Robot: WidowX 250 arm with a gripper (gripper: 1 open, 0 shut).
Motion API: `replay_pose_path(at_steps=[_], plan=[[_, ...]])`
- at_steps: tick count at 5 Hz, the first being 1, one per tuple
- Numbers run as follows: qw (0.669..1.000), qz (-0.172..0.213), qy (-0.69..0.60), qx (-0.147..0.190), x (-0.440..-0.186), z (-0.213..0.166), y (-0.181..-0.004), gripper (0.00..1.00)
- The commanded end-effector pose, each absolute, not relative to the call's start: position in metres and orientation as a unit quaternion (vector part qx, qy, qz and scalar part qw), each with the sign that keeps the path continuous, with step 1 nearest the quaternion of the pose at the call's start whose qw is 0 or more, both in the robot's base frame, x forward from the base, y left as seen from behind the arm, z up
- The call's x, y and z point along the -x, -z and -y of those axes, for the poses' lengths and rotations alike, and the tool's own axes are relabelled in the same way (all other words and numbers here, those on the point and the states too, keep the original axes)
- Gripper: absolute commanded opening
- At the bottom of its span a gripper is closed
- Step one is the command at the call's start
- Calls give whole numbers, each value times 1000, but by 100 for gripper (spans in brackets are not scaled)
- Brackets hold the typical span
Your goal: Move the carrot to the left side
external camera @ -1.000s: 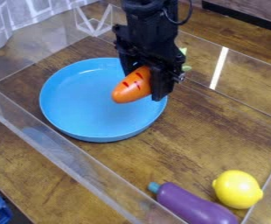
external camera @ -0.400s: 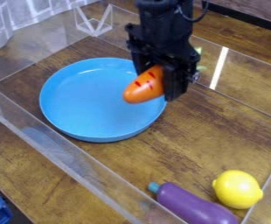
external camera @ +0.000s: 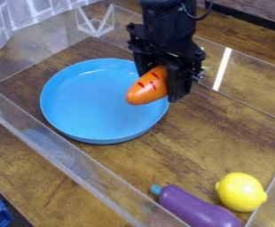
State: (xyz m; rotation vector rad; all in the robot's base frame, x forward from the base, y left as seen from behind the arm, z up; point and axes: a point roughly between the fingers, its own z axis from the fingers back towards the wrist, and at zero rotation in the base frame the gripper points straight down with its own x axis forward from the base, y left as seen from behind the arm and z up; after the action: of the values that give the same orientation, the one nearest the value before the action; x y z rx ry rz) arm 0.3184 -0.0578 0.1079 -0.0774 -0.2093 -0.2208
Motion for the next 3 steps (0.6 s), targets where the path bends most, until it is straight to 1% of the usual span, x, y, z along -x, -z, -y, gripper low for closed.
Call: replay_pose_path(at_steps=[1, 3], plan=[[984, 133, 111, 44, -315, 65, -130, 0], [982, 126, 132, 55, -311, 69, -129, 0]])
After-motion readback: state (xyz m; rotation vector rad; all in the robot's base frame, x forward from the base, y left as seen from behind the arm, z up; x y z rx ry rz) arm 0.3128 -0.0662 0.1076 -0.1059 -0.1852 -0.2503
